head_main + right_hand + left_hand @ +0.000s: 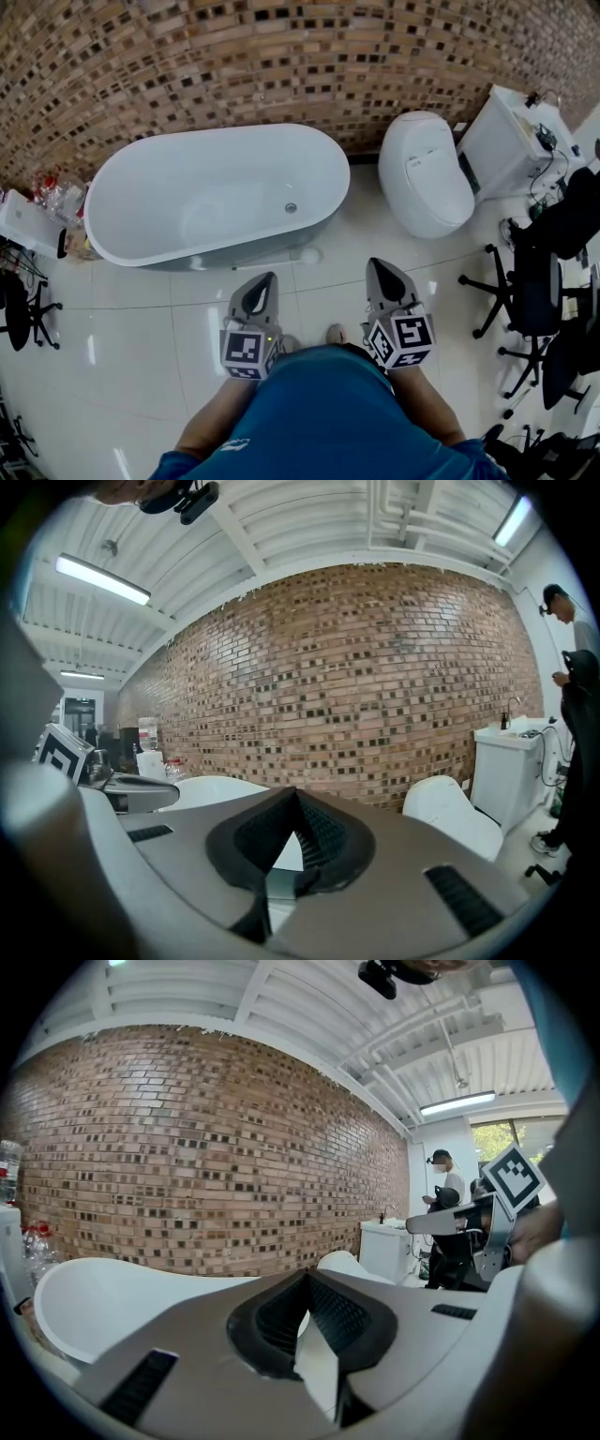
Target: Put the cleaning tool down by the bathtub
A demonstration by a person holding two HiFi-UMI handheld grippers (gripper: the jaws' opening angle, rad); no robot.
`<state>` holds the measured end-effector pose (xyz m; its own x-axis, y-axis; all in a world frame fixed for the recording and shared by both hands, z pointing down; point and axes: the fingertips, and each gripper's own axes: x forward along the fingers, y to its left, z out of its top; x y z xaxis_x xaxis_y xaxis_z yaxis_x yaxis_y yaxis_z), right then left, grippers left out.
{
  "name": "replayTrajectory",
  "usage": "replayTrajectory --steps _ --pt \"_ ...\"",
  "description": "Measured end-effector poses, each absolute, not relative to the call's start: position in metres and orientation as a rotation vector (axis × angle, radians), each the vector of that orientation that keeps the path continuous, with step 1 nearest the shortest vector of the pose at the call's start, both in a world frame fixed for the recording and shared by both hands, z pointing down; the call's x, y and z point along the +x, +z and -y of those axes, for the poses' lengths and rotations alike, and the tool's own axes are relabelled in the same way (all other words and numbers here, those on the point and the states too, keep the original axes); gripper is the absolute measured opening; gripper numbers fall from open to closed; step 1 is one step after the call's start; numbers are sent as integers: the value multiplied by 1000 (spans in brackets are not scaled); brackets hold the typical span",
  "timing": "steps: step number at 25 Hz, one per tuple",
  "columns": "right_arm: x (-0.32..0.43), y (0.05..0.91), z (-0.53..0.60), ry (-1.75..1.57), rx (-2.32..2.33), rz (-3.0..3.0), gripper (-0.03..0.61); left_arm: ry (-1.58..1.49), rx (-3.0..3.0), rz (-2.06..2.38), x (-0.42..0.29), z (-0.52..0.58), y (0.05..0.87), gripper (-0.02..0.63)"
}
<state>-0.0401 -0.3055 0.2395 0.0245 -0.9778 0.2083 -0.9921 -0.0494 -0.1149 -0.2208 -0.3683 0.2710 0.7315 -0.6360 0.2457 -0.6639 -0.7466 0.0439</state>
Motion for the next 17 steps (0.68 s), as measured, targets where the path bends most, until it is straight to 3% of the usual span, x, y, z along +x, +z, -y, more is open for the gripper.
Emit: replayTrajectory --steps 17 --pt "-33 241 290 348 2187 2131 6 317 2809 1041 -209 350 268 0"
